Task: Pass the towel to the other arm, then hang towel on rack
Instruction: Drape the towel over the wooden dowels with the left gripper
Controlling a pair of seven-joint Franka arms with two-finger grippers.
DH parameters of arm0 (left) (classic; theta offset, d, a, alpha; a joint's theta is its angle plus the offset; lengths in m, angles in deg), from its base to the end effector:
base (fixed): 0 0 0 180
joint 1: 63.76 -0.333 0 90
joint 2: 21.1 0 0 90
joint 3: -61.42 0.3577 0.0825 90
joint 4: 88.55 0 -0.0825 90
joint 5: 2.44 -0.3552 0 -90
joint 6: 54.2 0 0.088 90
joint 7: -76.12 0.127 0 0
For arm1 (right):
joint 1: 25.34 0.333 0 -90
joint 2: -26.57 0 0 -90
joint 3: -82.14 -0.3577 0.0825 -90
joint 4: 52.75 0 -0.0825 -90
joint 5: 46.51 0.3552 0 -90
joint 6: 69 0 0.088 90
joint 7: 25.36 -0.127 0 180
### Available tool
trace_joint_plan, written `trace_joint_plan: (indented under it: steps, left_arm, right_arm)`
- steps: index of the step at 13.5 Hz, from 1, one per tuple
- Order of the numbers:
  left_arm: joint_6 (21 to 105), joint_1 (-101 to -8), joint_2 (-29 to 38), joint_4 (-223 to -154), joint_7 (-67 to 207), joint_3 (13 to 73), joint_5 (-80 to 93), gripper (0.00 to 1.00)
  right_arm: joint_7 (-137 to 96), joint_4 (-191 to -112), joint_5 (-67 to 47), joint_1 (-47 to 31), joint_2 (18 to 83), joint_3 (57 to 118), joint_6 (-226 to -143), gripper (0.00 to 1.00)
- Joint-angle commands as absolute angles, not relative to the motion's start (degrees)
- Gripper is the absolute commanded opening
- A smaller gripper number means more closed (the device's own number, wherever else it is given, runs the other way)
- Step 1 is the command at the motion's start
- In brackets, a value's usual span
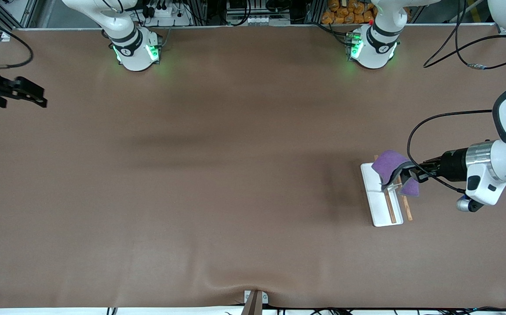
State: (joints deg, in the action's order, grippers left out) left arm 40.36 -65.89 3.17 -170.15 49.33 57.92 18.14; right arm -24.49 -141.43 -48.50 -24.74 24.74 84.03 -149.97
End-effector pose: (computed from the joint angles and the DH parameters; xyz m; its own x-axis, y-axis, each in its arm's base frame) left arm 0.6490 -0.0505 0.4744 0.8390 0.4230 -0.3423 0.5118 -0.8272 0.2322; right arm 0.4955 -0.0163 0.6598 0.9946 -0.0125 -0.1029 -0.0093 -0.9994 0.0321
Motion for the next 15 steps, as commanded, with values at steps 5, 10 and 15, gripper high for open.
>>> trace_joint_plan:
  steps: [5, 10, 15]
  left_arm:
    - [39.8, -66.8, 6.1, -169.9, 44.0, 58.8, 14.7, 0.0]
    - [40.2, -66.9, 7.1, -169.7, 44.5, 59.0, 12.7, 0.0]
    - [40.3, -66.5, 7.8, -167.7, 44.0, 58.9, 12.9, 0.0]
  right_arm:
    - [-31.7, -143.1, -48.4, -25.2, 23.2, 83.6, -151.4, 1.0]
    - [-31.7, -142.4, -48.3, -25.6, 24.2, 83.7, -152.0, 1.0]
    - [-31.7, -142.3, -48.4, -25.6, 24.2, 83.7, -152.0, 1.0]
